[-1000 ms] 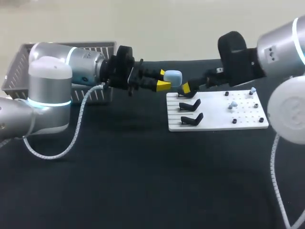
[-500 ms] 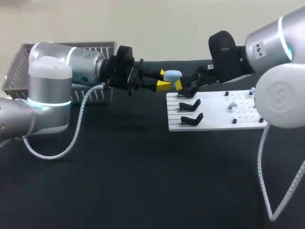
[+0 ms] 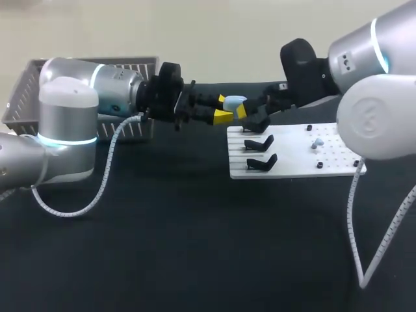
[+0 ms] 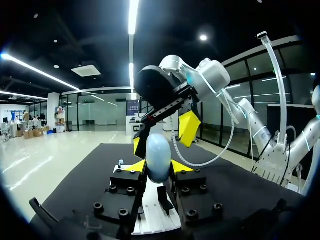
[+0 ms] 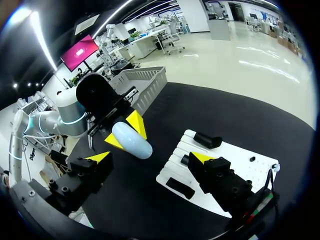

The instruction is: Pick up each earbud case from the left stands, insert the matching earbuds, close the lid, and place the case in the box.

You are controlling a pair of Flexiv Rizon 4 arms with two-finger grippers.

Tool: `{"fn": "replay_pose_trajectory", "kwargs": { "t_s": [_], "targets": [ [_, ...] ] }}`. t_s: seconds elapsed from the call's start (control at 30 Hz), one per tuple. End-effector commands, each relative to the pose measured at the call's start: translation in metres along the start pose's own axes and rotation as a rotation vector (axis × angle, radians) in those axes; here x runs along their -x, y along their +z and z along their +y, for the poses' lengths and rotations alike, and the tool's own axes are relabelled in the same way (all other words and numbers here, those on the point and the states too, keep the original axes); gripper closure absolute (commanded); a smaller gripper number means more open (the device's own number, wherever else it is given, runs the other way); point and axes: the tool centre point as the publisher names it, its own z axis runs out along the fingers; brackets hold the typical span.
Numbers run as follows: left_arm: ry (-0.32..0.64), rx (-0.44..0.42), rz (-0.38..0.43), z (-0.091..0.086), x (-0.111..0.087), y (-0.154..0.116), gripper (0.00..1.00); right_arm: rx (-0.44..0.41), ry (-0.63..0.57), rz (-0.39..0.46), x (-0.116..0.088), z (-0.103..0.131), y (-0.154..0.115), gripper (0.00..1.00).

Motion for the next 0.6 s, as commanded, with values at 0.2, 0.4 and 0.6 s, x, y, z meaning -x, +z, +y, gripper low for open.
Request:
{"fn": "replay_pose_trajectory", "kwargs": {
  "t_s": [0.2, 0.4, 0.6],
  "targets": [
    [0.001, -0.001, -0.001, 0.0007, -0.0007, -0.0001, 1.0, -0.021, 0.01, -0.003, 0.0048, -0.0008, 0.0055, 0.0],
    [0.001, -0.001, -0.001, 0.0007, -0.0007, -0.0001, 1.0, -0.029, 0.019, -0.007, 0.0075, -0.001, 0.0059, 0.0],
    [0.001, -0.001, -0.001, 0.0007, -0.0007, -0.0001, 1.0, -0.043, 0.019, -0.027, 0.0118, -0.0007, -0.0005, 0.0]
  ]
}}
